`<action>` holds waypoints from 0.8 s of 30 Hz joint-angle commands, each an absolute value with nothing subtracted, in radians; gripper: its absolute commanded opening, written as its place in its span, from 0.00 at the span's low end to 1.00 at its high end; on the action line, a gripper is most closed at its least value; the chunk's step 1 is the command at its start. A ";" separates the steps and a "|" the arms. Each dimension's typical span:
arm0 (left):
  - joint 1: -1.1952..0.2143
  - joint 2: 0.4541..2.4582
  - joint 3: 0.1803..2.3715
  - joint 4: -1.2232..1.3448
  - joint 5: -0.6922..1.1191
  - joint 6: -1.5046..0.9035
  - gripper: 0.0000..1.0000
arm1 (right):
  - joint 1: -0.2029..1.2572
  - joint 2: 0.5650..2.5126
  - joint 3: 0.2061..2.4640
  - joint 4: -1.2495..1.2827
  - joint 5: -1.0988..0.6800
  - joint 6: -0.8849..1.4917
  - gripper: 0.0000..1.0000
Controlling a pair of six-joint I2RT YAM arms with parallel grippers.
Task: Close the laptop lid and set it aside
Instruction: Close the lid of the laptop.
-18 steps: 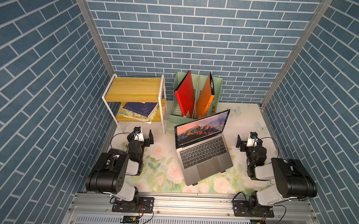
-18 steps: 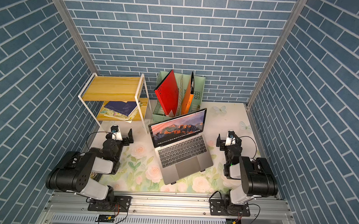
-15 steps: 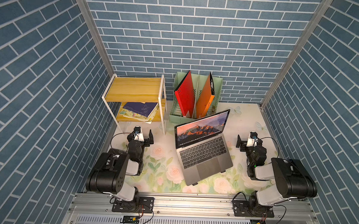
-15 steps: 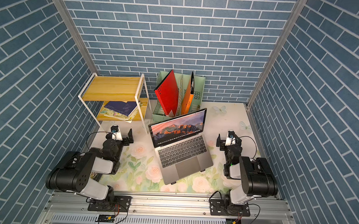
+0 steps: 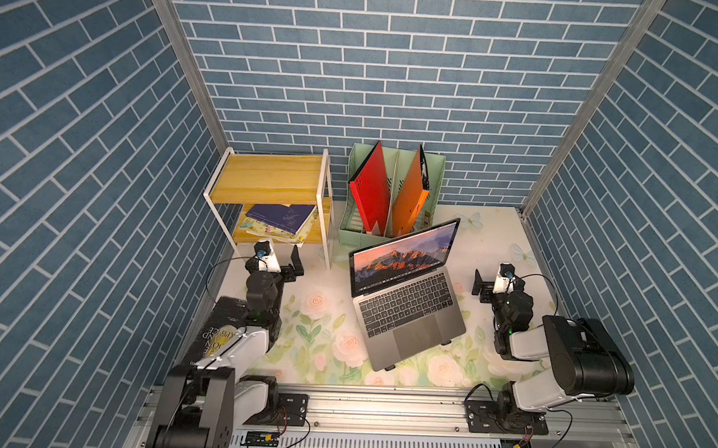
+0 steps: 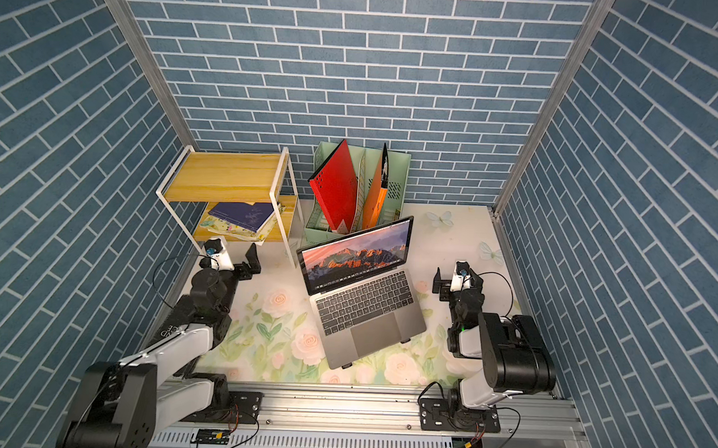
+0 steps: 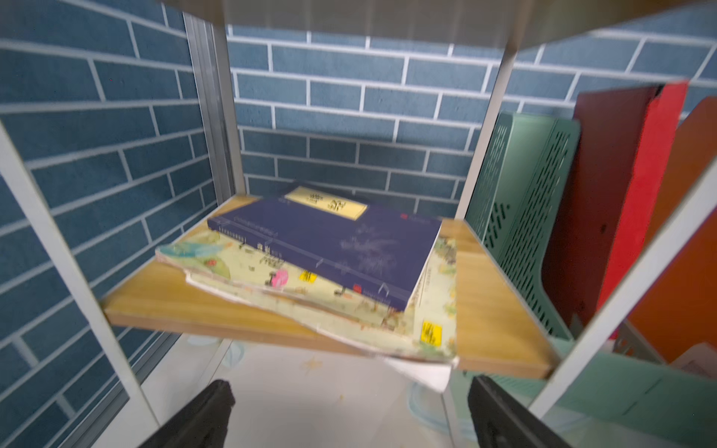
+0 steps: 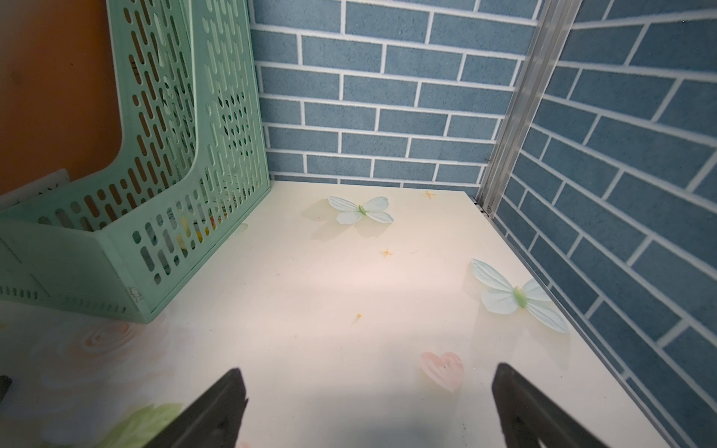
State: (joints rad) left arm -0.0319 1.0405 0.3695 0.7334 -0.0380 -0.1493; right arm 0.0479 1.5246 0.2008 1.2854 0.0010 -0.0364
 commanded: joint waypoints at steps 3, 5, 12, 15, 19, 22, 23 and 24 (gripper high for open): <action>-0.030 0.791 0.437 0.275 0.065 -0.374 1.00 | 0.052 1.347 0.252 1.041 -0.017 -0.042 1.00; -0.029 0.675 0.426 0.221 0.055 -0.500 1.00 | 0.052 1.248 0.311 0.820 0.019 0.038 1.00; -0.029 0.349 0.422 0.170 0.073 -0.817 1.00 | 0.053 0.926 0.300 0.672 0.078 0.247 1.00; -0.029 0.348 0.482 0.163 0.128 -0.917 1.00 | 0.052 0.796 0.242 0.709 0.053 0.407 1.00; -0.029 0.510 0.603 0.216 0.332 -0.981 1.00 | 0.072 0.752 0.292 0.689 -0.192 0.448 1.00; -0.039 0.697 0.740 0.184 0.503 -0.935 1.00 | 0.100 0.716 0.341 0.705 -0.387 0.402 1.00; -0.050 0.741 0.786 0.174 0.537 -0.910 1.00 | 0.107 0.698 0.370 0.702 -0.450 0.341 1.00; -0.069 0.775 0.827 0.169 0.555 -0.881 1.00 | 0.117 0.682 0.408 0.674 -0.512 0.286 1.00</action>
State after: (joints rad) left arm -0.0444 0.6891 0.7528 0.1917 0.3786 -0.9131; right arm 0.0975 0.7269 0.3099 0.6792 -0.2638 0.3614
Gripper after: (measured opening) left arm 0.998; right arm 0.997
